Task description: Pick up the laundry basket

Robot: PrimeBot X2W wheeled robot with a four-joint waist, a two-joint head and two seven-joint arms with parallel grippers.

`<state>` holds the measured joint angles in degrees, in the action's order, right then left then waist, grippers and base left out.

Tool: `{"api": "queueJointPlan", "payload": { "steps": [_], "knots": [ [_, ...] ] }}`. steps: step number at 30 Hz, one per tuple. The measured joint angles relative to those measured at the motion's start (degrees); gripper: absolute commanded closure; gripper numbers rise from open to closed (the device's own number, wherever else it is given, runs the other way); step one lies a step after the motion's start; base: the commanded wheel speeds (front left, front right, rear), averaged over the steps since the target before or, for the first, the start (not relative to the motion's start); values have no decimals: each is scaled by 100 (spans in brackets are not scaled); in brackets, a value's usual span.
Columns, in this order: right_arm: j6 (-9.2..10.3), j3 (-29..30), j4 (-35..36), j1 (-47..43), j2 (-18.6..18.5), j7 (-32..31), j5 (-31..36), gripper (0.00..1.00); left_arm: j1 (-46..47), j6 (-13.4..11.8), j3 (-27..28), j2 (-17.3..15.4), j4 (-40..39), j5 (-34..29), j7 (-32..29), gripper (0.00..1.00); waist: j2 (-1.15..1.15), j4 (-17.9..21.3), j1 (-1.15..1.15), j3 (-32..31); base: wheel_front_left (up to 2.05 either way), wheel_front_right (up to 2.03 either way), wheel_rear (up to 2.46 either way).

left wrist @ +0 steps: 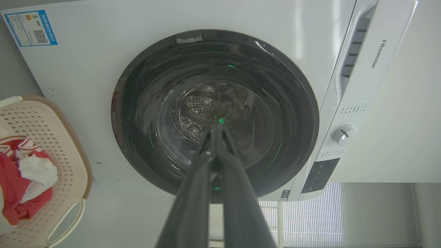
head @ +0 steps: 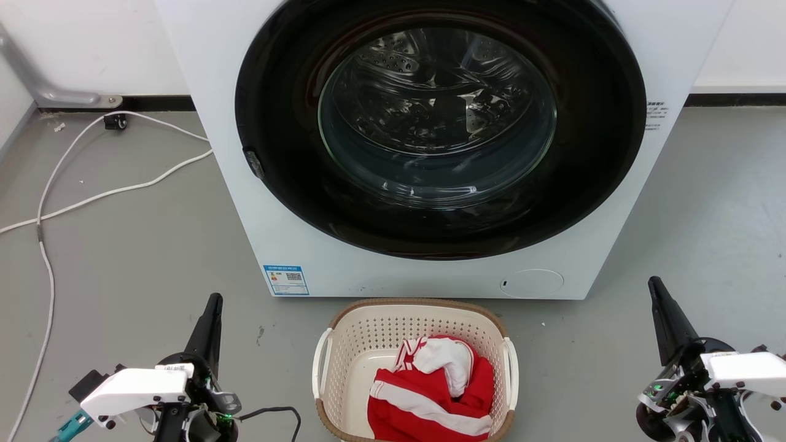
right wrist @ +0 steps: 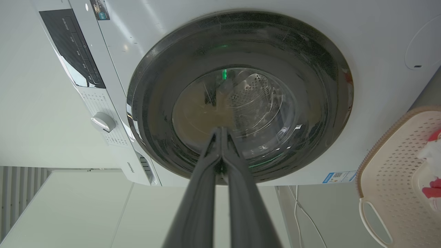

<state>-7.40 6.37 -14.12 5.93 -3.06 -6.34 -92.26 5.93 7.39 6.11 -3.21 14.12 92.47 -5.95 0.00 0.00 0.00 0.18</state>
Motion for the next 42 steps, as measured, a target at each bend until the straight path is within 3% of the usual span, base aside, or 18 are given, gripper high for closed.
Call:
{"api": "queueJointPlan", "payload": {
  "steps": [38,39,42],
  "knots": [
    [0,8,0,0,3,-2,5,100,3,0,15,14,1,-12,-19,100,0,0,0,0,0,0,0],
    [0,8,0,0,3,-2,5,0,3,0,15,15,1,-12,-20,0,0,0,0,0,0,0,0],
    [1,-2,-130,-115,16,2,5,0,-108,-8,-8,44,140,-9,-13,0,0,0,0,0,0,0,0]
  ]
}}
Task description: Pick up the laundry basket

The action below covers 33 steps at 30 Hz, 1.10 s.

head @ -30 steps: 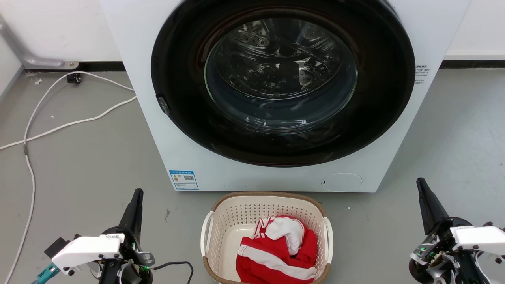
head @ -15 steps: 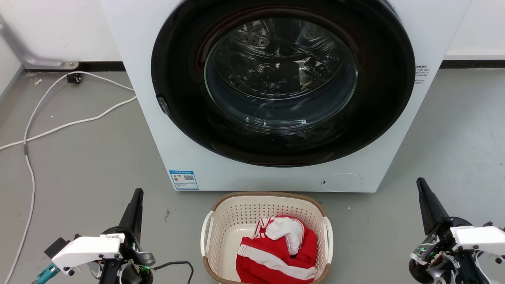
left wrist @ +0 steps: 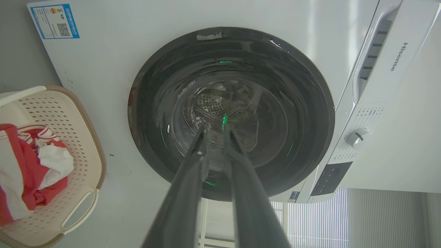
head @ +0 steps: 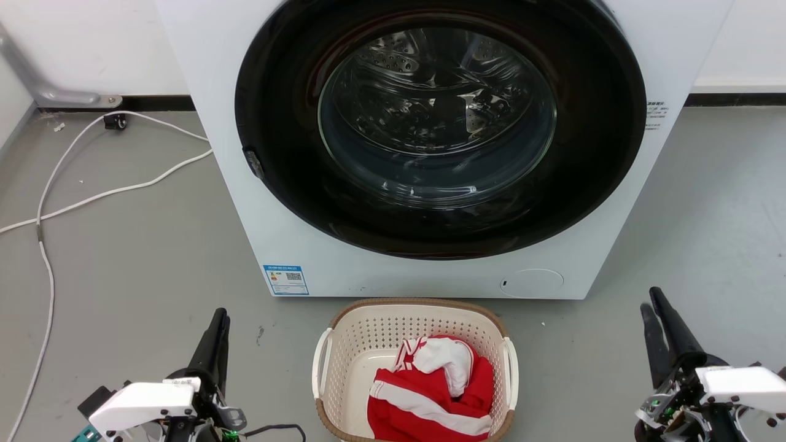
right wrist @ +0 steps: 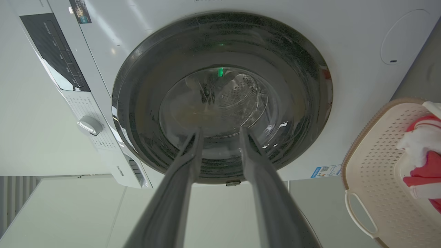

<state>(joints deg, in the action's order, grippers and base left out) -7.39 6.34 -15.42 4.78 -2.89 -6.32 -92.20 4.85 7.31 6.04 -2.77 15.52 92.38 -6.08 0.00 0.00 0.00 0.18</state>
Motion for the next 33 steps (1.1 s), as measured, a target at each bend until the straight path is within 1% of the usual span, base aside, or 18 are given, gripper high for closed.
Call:
{"api": "queueJointPlan", "payload": {
  "steps": [6,11,15,25,33],
  "knots": [
    [0,-65,56,-79,7,157,87,0,-49,0,-193,4,-4,-2,155,0,0,-5,0,0,0,0,0],
    [0,-108,116,-156,4,303,417,0,-42,0,-365,2,-41,-292,290,0,0,-9,0,-2,0,0,0],
    [0,-93,242,-182,1,409,957,0,-29,1,-422,1,-102,-759,402,0,0,-13,0,-4,0,0,0],
    [0,-114,558,-303,3,639,2540,0,-12,0,-604,2,-218,-2125,636,0,0,-23,0,-24,0,0,0],
    [0,-177,616,-396,5,814,3621,0,-12,-52,-826,2,-221,-3165,810,0,0,-39,0,-42,0,0,0]
  ]
}}
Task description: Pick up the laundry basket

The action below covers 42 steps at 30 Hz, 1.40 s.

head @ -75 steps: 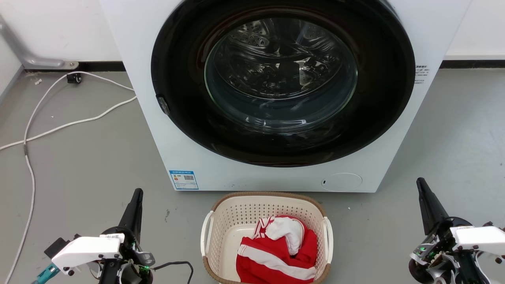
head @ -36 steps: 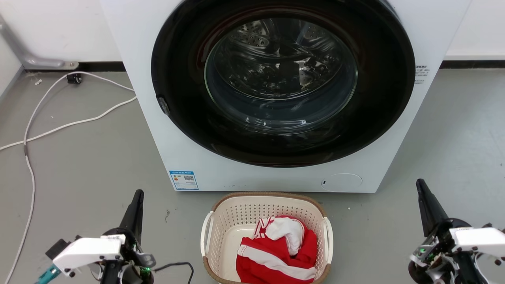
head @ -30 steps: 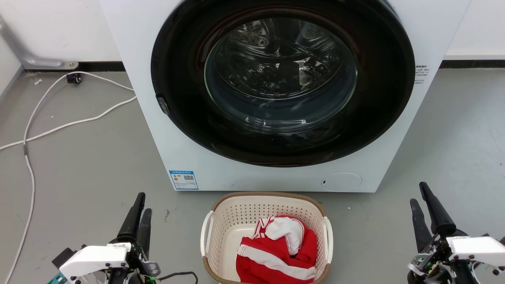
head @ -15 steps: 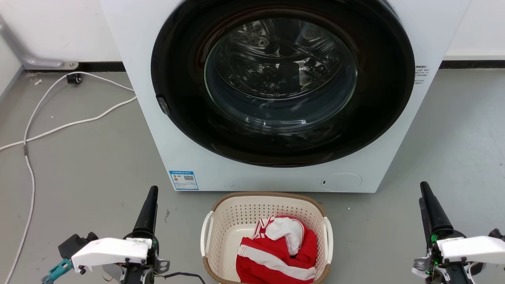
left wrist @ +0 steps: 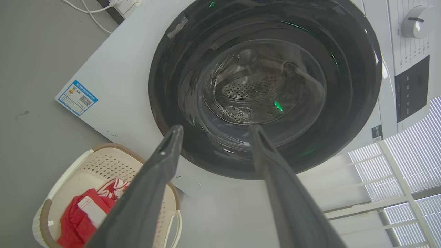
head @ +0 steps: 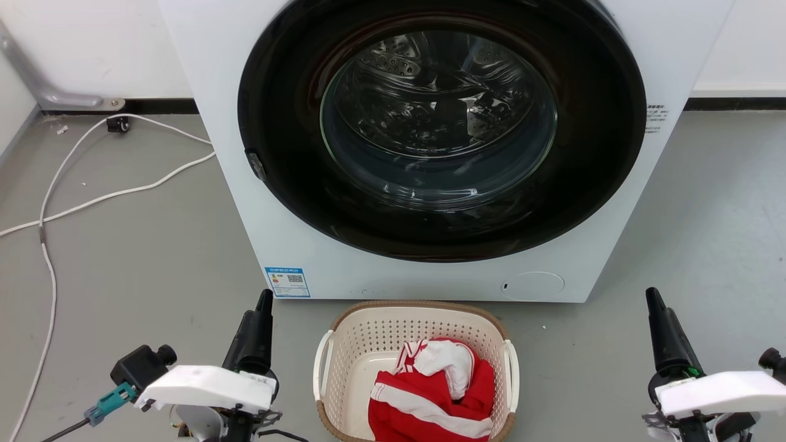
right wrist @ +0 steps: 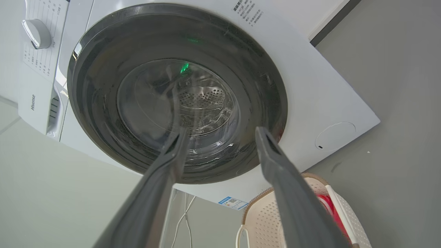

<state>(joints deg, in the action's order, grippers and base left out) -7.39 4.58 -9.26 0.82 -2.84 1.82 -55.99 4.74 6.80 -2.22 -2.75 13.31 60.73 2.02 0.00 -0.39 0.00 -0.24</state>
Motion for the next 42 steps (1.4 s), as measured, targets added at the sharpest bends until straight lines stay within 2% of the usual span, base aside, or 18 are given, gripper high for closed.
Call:
{"api": "queueJointPlan", "payload": {
  "steps": [21,42],
  "knots": [
    [0,-16,425,-226,0,76,1925,0,50,-82,-363,-1,66,-1772,389,0,0,-21,0,-18,0,0,0],
    [-1,-57,898,-445,0,67,3351,0,146,-233,-617,-2,218,-3176,714,0,0,-44,0,-30,0,0,0]
  ]
}}
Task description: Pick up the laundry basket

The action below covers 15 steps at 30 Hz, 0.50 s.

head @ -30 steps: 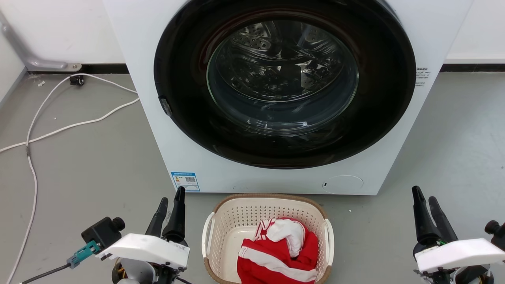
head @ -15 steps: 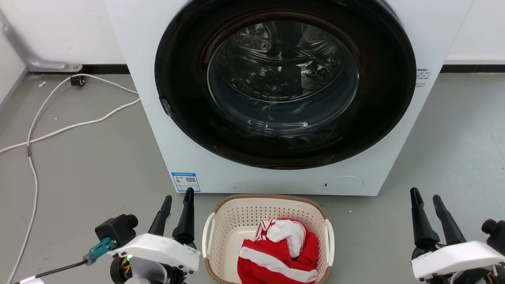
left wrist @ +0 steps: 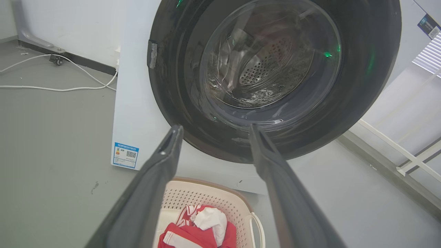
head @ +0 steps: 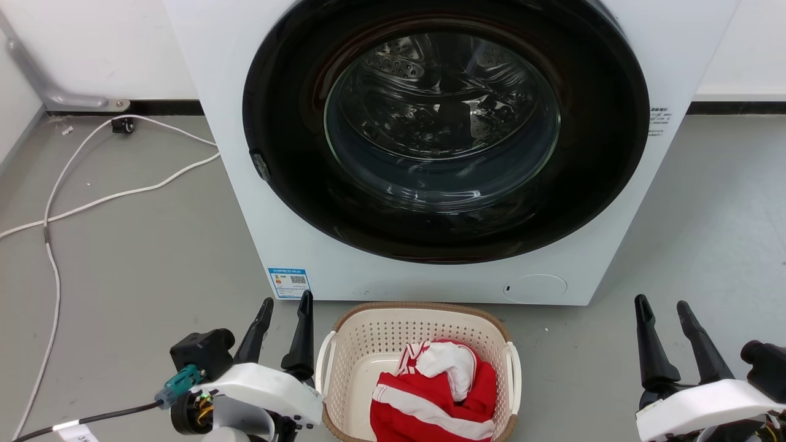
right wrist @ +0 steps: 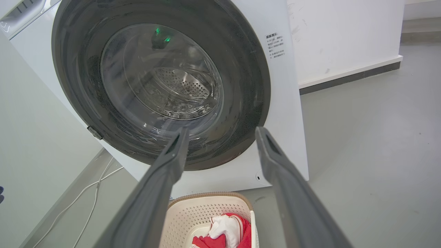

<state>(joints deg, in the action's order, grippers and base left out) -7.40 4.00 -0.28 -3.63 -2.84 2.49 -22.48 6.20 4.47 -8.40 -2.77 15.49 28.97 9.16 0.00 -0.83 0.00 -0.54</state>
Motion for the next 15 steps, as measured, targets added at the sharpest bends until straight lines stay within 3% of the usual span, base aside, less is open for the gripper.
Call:
{"api": "queueJointPlan", "payload": {
  "steps": [15],
  "knots": [
    [-1,-30,171,-125,0,33,691,0,27,-96,-122,-1,52,-806,198,0,0,-18,0,7,0,0,0]
  ]
}}
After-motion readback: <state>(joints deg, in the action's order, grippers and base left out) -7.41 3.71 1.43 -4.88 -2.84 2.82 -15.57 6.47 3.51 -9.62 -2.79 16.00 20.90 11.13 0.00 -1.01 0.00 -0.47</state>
